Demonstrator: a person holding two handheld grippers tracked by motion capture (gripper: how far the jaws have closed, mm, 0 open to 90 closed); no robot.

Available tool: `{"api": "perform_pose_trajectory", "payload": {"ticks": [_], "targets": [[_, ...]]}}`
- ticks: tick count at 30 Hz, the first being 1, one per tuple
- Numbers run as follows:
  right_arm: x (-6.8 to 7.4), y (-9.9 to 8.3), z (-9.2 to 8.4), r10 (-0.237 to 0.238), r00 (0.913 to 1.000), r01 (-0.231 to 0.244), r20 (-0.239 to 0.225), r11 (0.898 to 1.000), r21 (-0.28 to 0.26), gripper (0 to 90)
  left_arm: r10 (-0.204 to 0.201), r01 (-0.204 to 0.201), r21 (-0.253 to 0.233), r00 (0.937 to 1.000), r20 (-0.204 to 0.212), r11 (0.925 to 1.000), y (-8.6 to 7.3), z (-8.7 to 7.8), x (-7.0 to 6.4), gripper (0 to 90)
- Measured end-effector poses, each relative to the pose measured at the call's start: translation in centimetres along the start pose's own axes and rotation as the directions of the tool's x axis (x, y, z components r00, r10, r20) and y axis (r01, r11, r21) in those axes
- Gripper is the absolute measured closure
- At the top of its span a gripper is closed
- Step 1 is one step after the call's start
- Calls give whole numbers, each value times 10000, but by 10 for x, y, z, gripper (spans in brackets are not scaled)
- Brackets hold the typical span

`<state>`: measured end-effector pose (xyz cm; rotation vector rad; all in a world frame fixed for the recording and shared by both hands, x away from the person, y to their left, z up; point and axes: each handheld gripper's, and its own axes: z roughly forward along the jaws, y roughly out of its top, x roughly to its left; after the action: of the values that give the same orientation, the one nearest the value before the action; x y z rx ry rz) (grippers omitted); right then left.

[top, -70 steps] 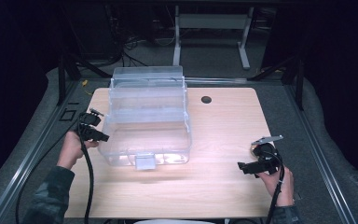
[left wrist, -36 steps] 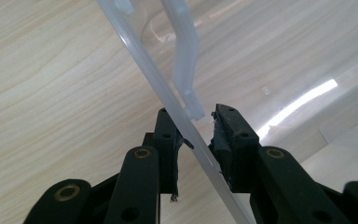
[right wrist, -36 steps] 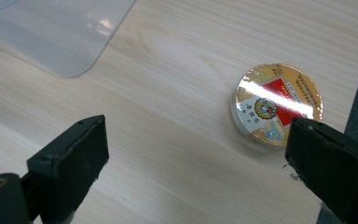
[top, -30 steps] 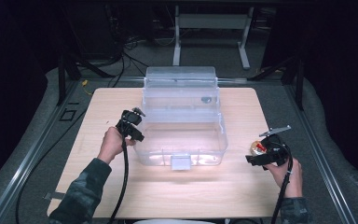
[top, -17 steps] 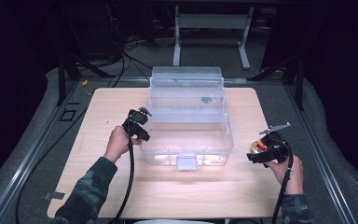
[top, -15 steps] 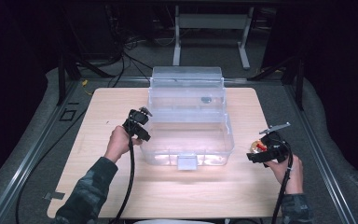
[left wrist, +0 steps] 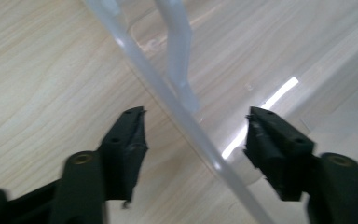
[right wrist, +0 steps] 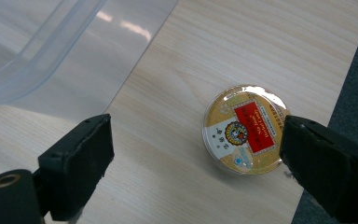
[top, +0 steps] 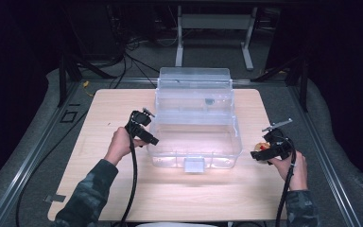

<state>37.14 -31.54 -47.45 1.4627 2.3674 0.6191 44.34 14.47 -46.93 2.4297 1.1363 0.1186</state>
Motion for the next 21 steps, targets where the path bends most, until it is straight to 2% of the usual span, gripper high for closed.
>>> {"api": "perform_pose_trajectory", "payload": {"ticks": [3, 5, 8, 11, 12, 13, 17, 18, 21], "targets": [[-1, 2, 2, -15, 10000, 13, 90, 9999, 155, 89, 50, -50, -77, 10000, 7, 10000, -4, -9, 1, 251], [-3, 2, 4, 8, 10000, -9, 43, 9997, 225, 82, 179, -177, -267, 9998, 74, 9995, -9, -20, 2, 226], [-9, 3, 8, 258, 9995, -265, 182, 9988, 415, 57, 422, -424, -381, 9991, -58, 9984, -17, -35, 2, 159], [-16, 4, 12, 496, 9985, -506, 243, 9977, 456, 55, 390, -399, -461, 9990, -196, 9981, -27, -48, 6, 127], [-20, 5, 15, 648, 9975, -663, 268, 9961, 575, 50, 348, -358, -500, 9992, -206, 9981, -35, -55, 10, 77], [-20, 5, 15, 648, 9975, -663, 268, 9961, 575, 50, 348, -358, -500, 9992, -206, 9981, -35, -55, 10, 66], [-25, 6, 22, 704, 9967, -736, 399, 9937, 841, 38, 271, -291, -506, 9988, -408, 9983, -51, -64, 15, 36], [-27, 7, 22, 728, 9971, -745, 218, 9928, 937, 34, 280, -301, -438, 9984, -493, 9986, -55, -65, 16, 31], [-30, 9, 28, 807, 9965, -827, 235, 9910, 1049, 28, 346, -355, -89, 9952, -917, 9993, -68, -64, 18, 11]]}}
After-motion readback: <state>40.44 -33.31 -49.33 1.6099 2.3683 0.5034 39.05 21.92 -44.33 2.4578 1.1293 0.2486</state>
